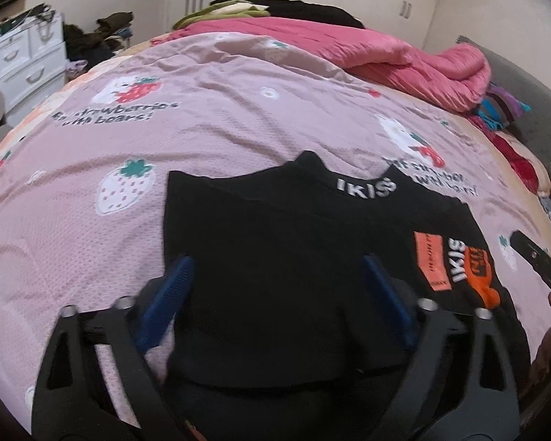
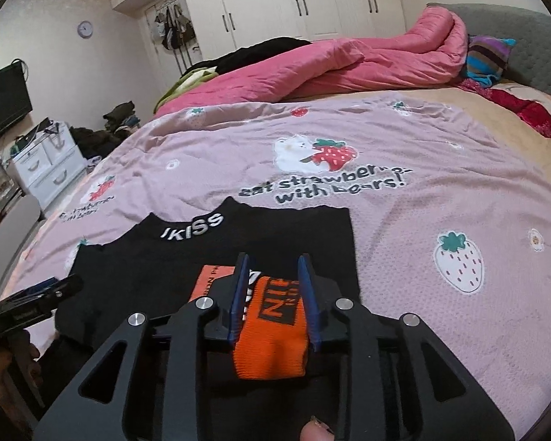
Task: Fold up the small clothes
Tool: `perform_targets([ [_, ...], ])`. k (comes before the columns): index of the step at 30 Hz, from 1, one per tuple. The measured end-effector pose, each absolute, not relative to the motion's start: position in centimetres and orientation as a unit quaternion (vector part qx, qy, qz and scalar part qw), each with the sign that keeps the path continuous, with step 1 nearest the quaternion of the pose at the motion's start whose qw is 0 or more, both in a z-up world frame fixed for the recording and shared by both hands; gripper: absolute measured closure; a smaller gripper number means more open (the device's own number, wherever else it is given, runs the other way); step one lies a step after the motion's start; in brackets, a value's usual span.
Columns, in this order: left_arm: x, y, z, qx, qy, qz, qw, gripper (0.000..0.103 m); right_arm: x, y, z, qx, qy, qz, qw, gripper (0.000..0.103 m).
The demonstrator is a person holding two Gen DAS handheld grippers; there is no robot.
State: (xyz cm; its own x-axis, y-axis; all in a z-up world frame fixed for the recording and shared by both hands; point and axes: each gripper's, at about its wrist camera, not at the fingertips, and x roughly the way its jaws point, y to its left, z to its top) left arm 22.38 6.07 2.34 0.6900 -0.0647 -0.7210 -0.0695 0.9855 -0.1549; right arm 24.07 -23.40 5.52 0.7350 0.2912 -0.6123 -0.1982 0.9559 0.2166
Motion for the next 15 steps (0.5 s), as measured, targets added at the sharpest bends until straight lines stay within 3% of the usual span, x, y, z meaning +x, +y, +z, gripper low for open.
perform_targets([
  [5,22.5,4.5,1.4,-0.073,0.417,-0.037,0.905,0.046,23.5,-20.9,5.1,0.035,0.353,0.171,0.919,0.068],
  [15,22.6,5.3,-1.3,-0.071,0.452,-0.037,0.888,0.046,22.8,-17.3,3.5,0.006,0.383,0.212,0.899,0.06],
])
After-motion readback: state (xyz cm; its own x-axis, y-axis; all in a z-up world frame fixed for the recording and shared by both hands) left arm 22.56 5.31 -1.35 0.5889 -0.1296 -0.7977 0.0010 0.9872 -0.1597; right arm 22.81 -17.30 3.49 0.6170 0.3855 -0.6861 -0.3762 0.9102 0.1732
